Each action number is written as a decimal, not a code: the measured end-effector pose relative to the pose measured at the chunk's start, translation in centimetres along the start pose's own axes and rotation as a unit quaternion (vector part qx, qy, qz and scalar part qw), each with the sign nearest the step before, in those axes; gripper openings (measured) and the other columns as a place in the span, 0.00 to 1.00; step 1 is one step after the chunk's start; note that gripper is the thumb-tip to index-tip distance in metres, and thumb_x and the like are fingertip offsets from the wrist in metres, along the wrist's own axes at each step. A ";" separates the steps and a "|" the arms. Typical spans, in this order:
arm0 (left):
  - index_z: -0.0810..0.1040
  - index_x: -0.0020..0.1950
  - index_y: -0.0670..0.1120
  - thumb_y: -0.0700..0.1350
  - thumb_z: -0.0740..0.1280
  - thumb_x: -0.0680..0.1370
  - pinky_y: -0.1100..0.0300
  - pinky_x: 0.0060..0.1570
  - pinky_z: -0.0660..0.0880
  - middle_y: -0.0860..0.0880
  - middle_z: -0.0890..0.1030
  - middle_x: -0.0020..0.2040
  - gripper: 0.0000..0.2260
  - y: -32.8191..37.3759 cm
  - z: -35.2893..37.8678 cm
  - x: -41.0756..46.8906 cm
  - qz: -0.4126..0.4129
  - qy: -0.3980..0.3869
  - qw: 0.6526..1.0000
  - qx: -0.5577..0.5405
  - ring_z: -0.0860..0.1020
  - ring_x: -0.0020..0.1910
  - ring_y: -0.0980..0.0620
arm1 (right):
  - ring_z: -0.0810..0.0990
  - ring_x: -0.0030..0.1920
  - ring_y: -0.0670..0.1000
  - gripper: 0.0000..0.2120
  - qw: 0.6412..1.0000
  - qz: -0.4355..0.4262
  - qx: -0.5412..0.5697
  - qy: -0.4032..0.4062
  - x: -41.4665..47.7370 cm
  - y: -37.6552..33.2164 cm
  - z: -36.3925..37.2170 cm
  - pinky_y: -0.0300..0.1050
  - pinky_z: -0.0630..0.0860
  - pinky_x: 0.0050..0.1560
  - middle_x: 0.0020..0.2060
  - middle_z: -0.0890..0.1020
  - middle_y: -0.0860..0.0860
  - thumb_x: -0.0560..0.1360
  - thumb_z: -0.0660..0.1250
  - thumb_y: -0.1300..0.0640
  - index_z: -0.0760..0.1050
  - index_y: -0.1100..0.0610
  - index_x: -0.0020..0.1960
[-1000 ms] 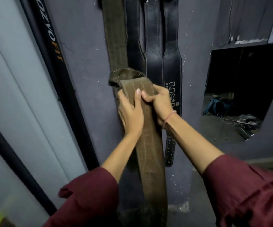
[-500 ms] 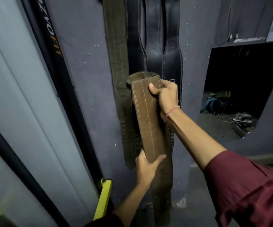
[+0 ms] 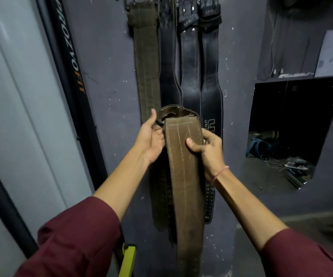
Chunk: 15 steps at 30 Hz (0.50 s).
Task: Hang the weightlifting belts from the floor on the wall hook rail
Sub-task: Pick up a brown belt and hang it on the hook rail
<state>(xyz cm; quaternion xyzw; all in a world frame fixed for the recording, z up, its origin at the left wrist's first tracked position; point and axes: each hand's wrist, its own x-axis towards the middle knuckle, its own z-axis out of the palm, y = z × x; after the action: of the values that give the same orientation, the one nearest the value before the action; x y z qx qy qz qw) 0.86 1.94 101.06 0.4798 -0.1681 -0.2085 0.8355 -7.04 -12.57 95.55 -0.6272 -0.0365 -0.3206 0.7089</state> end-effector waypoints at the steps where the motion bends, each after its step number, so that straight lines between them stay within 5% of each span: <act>1: 0.77 0.62 0.41 0.63 0.62 0.79 0.55 0.48 0.80 0.42 0.83 0.50 0.27 0.4 0.3 0.1 0.005 0.017 1.000 0.005 0.83 0.47 0.48 | 0.84 0.53 0.56 0.13 1.000 0.004 -0.001 -0.014 -0.1 0.0 0.1 0.57 0.81 0.54 0.51 0.85 0.56 0.73 0.69 0.68 0.79 0.61 0.57; 5: 0.78 0.64 0.43 0.69 0.69 0.70 0.44 0.54 0.81 0.39 0.84 0.57 0.35 1.5 0.4 0.4 0.042 0.046 0.998 0.020 0.84 0.54 0.41 | 0.83 0.55 0.55 0.16 0.994 0.030 -0.032 -0.097 0.1 0.0 1.3 0.53 0.80 0.56 0.53 0.85 0.57 0.73 0.67 0.72 0.78 0.61 0.59; 8: 0.73 0.67 0.44 0.57 0.75 0.71 0.47 0.49 0.82 0.37 0.82 0.58 0.30 1.7 -0.2 0.4 0.096 0.074 0.993 -0.003 0.84 0.51 0.42 | 0.82 0.55 0.57 0.18 0.994 0.040 -0.023 -0.095 0.5 -0.4 3.0 0.52 0.80 0.56 0.53 0.84 0.56 0.73 0.64 0.72 0.75 0.61 0.60; 11: 0.73 0.62 0.47 0.46 0.73 0.74 0.47 0.50 0.82 0.39 0.82 0.56 0.19 1.4 -1.2 0.4 0.120 0.110 0.987 -0.018 0.83 0.51 0.43 | 0.79 0.58 0.58 0.20 0.997 0.025 0.036 -0.061 2.3 -1.5 4.7 0.56 0.75 0.61 0.58 0.80 0.60 0.73 0.64 0.56 0.73 0.61 0.64; 15: 0.73 0.66 0.43 0.39 0.72 0.72 0.54 0.43 0.83 0.41 0.84 0.52 0.23 1.2 -1.9 -0.1 0.152 0.014 0.987 0.041 0.85 0.46 0.49 | 0.80 0.59 0.53 0.34 0.998 0.015 -0.061 0.023 5.2 -2.5 7.7 0.57 0.72 0.66 0.56 0.83 0.53 0.74 0.54 0.28 0.78 0.54 0.61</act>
<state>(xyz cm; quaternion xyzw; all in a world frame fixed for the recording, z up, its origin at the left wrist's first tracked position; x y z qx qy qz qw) 1.93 3.97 101.18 0.4853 -0.2359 -0.0656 0.8394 -1.52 -7.67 101.72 -0.6621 0.0091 -0.3257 0.6749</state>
